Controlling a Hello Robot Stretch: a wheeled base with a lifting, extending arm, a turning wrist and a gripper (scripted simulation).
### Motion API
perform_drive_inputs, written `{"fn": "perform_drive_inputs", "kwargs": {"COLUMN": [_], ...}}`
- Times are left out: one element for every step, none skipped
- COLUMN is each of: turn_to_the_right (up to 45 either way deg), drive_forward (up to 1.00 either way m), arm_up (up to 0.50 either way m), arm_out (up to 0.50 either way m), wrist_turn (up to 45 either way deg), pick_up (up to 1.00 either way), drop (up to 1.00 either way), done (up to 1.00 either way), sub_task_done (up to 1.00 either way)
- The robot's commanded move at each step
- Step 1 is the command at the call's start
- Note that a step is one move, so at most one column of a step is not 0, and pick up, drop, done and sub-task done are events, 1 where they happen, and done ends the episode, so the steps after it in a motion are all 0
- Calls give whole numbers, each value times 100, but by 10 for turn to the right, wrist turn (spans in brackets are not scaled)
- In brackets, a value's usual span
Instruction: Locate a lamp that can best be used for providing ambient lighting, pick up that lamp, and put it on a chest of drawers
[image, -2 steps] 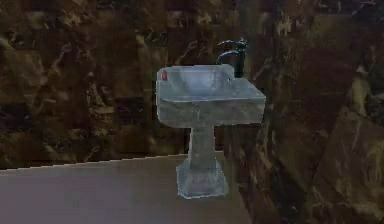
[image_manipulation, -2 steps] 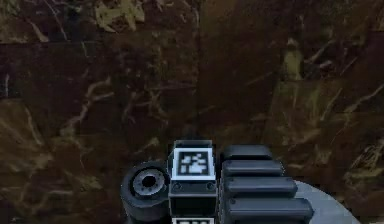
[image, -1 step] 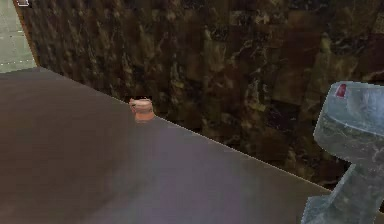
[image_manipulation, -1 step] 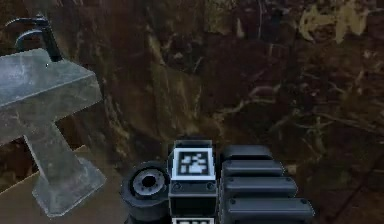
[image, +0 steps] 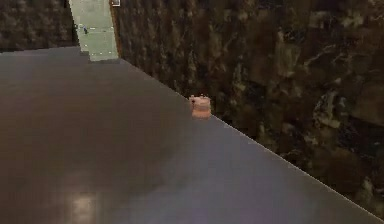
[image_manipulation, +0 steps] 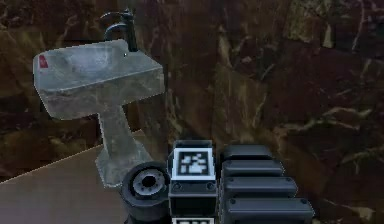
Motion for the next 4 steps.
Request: {"fn": "perform_drive_inputs", "kwargs": {"turn_to_the_right": [0,-450,-210,0], "drive_forward": [30,0,0,100], "arm_up": [0,0,0,0], "arm_out": [0,0,0,0], "wrist_turn": [0,0,0,0], "pick_up": [0,0,0,0], "drop": [0,0,0,0], "done": [0,0,0,0], "sub_task_done": [0,0,0,0]}}
